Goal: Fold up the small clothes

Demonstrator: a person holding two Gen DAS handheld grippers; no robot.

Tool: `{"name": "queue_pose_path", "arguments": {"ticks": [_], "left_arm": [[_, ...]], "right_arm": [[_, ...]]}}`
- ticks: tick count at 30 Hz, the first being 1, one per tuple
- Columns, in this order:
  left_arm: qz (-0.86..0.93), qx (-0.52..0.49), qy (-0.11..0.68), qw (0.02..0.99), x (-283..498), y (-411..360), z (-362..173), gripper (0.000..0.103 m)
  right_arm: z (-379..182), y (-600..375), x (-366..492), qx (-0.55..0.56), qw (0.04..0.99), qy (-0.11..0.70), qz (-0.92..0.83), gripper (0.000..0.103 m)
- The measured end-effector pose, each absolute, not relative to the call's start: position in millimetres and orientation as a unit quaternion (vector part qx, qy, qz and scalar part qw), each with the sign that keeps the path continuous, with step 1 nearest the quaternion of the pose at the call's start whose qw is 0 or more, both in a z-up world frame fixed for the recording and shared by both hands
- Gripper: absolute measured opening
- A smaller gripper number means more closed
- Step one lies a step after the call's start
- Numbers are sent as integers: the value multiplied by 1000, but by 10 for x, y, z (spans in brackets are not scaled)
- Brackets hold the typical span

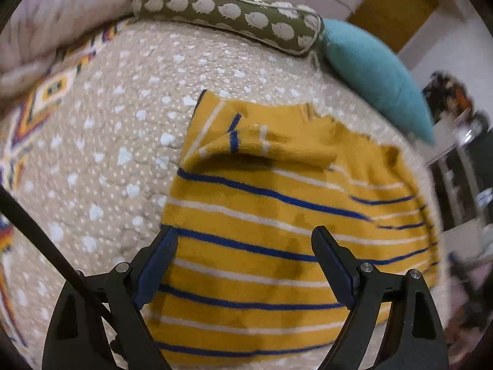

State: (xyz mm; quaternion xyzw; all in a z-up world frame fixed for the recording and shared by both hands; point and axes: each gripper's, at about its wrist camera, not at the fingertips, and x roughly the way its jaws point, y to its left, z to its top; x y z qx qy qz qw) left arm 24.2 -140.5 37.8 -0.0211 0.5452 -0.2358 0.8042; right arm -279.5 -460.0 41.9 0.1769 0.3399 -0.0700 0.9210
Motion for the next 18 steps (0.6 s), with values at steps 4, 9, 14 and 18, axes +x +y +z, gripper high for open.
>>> {"name": "queue_pose_path", "arguments": {"ticks": [4,9,14,18], "left_arm": [[-217,5,556,803,386,-1616,291,88],[-201,-22,553,808,866,-1707,334,88],[-162,-60,557,813,1353,-1620,175,88],[-162,-67,549,817,1393,-1632,53,90]], "right_arm": [[392,-4223,-2203,137,923,360,0,50],[107,-4364,-1319,148,907,394,-34,41],[90,-4976,-1067,205,903,355,-132,37],[-149,-5090,-919,209,891,375,-147,37]]}}
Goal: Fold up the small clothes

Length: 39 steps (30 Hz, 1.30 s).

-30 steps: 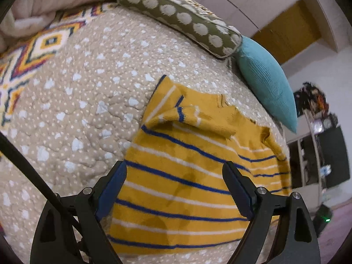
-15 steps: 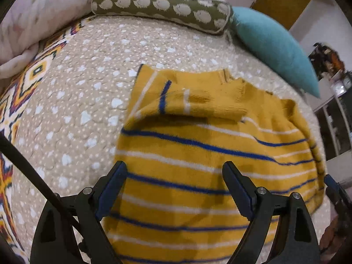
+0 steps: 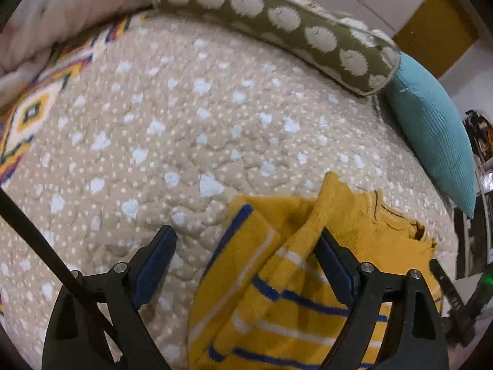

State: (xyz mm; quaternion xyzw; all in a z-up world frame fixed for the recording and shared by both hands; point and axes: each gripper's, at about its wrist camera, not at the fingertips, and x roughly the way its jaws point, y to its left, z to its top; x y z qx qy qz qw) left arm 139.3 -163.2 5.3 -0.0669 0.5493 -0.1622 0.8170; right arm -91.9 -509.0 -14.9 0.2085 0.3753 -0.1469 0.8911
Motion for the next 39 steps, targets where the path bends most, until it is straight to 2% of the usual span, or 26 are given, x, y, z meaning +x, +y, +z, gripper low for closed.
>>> {"name": "queue_pose_path", "arguments": {"ticks": [6,8,10,15,20,25,28,39], "left_arm": [[-163,-59,543,822,1236,-1554,153,90],[-170,-59,535,825,1130,-1469,235,90],[-171,-52,529,830,1002,-1379,316,90],[-173,-44,525,832,653,-1129,432,90],[-161,-39,517,840,256,-933,455,90],[-165,14,494,853,-95,-949,491,90],[-170,25,492,853,-214,-971,469,90],[-160,48,480,861,-388,-1001,450,90]], "right_arm": [[-47,-5176,-1052,239,886,372,-138,39],[69,-5131,-1277,242,894,354,-132,49],[206,-5052,-1535,234,901,340,-130,55],[295,-4745,-1929,199,908,353,-107,55],[-26,-4589,-2008,155,894,402,-122,52],[209,-4486,-2146,159,906,375,-119,53],[294,-4339,-2232,145,911,371,-110,53],[28,-4216,-2421,135,895,409,-111,53]]}}
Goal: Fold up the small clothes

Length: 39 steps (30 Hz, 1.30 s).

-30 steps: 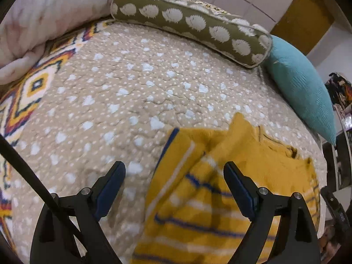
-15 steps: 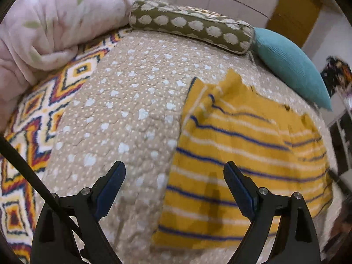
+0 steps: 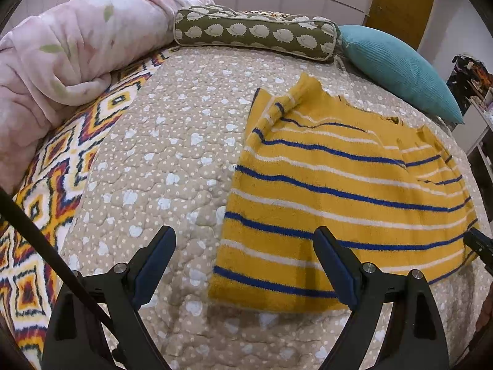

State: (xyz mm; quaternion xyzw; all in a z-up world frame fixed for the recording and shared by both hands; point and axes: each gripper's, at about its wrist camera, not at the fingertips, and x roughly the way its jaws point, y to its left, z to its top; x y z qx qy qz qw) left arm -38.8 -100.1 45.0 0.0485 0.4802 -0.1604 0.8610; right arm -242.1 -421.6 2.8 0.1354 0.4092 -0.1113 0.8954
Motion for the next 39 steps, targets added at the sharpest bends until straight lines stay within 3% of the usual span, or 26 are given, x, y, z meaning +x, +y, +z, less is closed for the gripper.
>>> {"name": "queue_pose_path", "arguments": {"ticks": [13,23,30,39], "left_arm": [[-160,50,484,859,-391,-1039,401,90],[-160,26,507,846,-317,-1011,274,90],[-165,6,510,844,-306,-1011,289,90],[-143,-49,529,835,137,-863,278,91]], "right_arm": [[-54,-4109,-2332,132,892,416,-115,54],[187,-3841,-2184,128,911,385,-79,54],[-38,-3639,-1927,125,901,409,-67,54],[60,-3721,-1954,150,908,388,-55,57]]}}
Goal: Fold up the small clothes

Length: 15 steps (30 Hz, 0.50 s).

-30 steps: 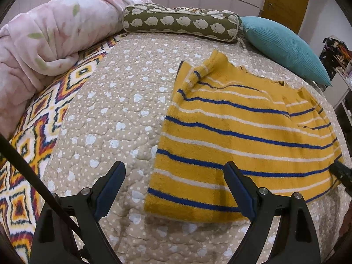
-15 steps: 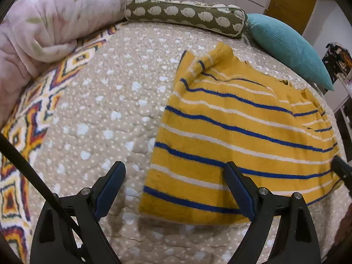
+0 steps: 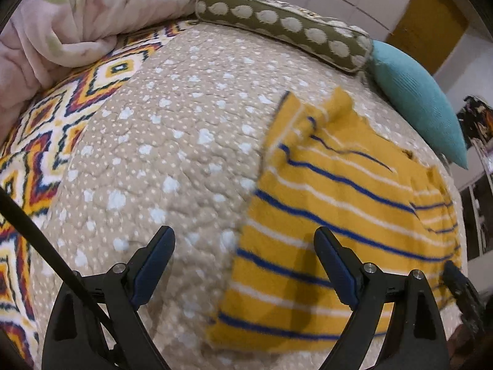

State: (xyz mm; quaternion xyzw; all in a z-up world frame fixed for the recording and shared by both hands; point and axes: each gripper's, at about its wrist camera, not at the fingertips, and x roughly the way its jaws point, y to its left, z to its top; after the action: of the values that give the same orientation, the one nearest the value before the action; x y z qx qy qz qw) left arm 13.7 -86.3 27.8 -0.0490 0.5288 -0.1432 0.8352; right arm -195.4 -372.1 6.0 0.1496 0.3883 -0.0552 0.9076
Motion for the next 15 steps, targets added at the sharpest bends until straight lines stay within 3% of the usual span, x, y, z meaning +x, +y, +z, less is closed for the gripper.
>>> {"name": "queue_pose_path", "arguments": {"ticks": [2,6,9,15], "left_arm": [[-142,-55,524,838,230,-855,266,91],[-149,-58,538,828,387,-891,163,91],[-151,-53,545,823,456,-940,96,94],[-157,-46,545,822,488,-1037,59,99]], "right_arm": [[127,-3750,-1944,159,915,367,-56,64],[157,-3755,-1778,154,919,359,-52,64],[133,-3705,-1578,139,921,361,-49,53],[-55,-3669,-1156,128,916,376,-54,52]]}}
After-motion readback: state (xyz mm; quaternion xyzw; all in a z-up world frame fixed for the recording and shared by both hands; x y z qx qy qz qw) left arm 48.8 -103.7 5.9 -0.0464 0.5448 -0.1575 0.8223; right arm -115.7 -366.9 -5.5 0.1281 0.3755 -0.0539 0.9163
